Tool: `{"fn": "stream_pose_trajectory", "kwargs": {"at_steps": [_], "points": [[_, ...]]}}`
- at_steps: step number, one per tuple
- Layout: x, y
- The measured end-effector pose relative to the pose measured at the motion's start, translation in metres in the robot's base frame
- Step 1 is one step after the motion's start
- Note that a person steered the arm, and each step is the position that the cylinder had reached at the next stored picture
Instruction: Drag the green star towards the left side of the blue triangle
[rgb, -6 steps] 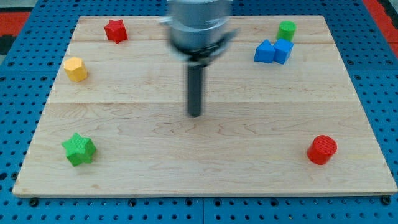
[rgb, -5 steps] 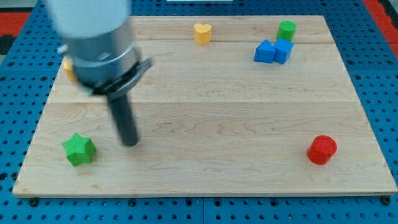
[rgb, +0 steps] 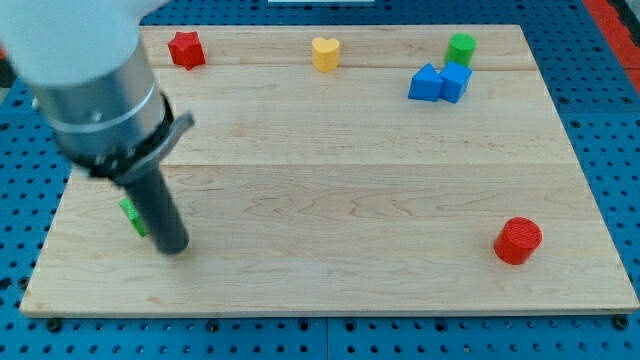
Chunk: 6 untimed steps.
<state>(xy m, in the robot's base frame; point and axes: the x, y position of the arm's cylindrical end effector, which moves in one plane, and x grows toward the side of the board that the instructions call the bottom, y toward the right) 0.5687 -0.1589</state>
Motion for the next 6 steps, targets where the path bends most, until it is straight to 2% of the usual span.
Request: {"fn": "stream_pose_trajectory", "kwargs": {"at_steps": [1, 2, 4, 5, 6], "points": [[-0.021, -0.065], [-0.066, -0.016], [-0.124, 0.113], [-0.175, 0.144], [-0.171, 0.107]]}}
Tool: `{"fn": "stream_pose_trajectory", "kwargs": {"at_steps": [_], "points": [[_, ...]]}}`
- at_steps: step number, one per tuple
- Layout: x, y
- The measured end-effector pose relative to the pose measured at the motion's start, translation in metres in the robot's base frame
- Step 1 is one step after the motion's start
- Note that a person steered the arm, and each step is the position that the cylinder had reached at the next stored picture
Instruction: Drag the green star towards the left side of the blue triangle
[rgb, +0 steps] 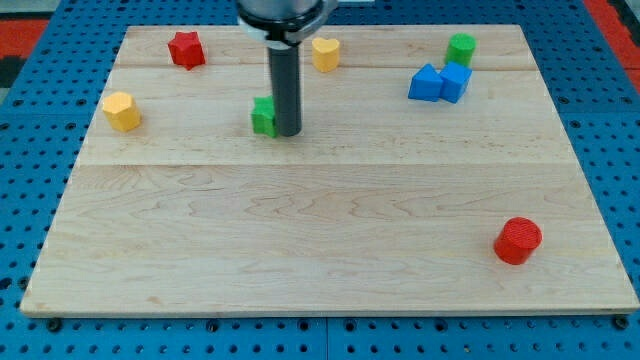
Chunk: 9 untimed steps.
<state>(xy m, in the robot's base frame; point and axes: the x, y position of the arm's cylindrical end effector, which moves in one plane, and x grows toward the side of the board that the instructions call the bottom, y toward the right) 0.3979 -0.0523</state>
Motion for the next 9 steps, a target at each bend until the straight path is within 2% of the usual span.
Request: {"fn": "stream_pose_trajectory", "kwargs": {"at_steps": [1, 2, 3, 4, 5, 7, 8, 9], "points": [[0.012, -0.048], [-0.015, -0.03], [-0.022, 0.03], [-0.037, 0.034], [-0.046, -0.015], [-0.057, 0.17], [-0.083, 0.135], [-0.129, 0.122]]}}
